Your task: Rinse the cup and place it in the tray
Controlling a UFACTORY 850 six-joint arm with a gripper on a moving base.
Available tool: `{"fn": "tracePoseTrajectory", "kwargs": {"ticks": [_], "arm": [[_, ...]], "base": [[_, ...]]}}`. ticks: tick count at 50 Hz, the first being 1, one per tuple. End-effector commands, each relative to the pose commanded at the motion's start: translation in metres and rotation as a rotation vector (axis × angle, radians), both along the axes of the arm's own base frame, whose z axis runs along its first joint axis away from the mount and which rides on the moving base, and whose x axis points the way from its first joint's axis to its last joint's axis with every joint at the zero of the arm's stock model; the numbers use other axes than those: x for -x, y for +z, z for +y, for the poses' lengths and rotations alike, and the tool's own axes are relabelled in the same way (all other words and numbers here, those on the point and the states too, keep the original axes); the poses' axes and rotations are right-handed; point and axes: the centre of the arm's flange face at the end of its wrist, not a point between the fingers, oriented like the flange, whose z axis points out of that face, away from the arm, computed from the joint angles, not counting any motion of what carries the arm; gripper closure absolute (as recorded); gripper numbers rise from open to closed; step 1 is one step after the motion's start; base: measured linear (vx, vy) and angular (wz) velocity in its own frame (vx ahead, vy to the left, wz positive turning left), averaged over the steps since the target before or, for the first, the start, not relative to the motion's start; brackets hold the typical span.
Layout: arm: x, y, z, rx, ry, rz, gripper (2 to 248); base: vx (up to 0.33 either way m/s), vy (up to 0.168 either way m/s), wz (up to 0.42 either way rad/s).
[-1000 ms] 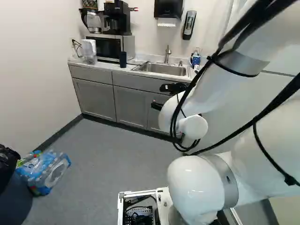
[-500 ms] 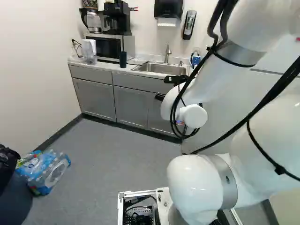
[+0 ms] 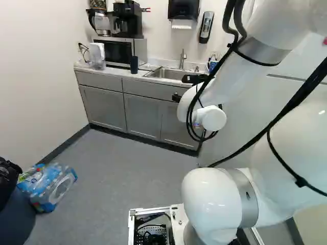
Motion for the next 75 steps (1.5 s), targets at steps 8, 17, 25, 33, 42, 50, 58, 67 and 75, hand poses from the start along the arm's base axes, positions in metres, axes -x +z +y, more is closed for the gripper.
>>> {"fn": "tracePoseTrajectory", "kwargs": {"ticks": [8,17,25,33,42,50,58,67,75], "arm": [[-0.008,0.007,-0.002,0.001,-0.004,-0.009,3],[-0.017,0.015,-0.004,0.001,-0.005,-0.008,3],[-0.026,0.022,-0.005,0.0,-0.007,-0.002,3],[-0.034,0.028,-0.007,-0.001,-0.008,0.005,3],[-0.044,0.035,-0.008,-0.002,-0.009,0.014,3],[-0.052,0.042,-0.009,-0.002,-0.009,0.022,3],[-0.061,0.049,-0.01,-0.003,-0.009,0.03,3],[-0.069,0.056,-0.011,-0.004,-0.007,0.037,3],[-0.076,0.062,-0.011,-0.005,-0.006,0.041,3]], "base": [[0.0,0.0,0.0],[0.0,0.0,0.0],[0.0,0.0,0.0],[0.0,0.0,0.0],[0.0,0.0,0.0],[0.0,0.0,0.0],[0.0,0.0,0.0],[0.0,0.0,0.0],[0.0,0.0,0.0]]}}
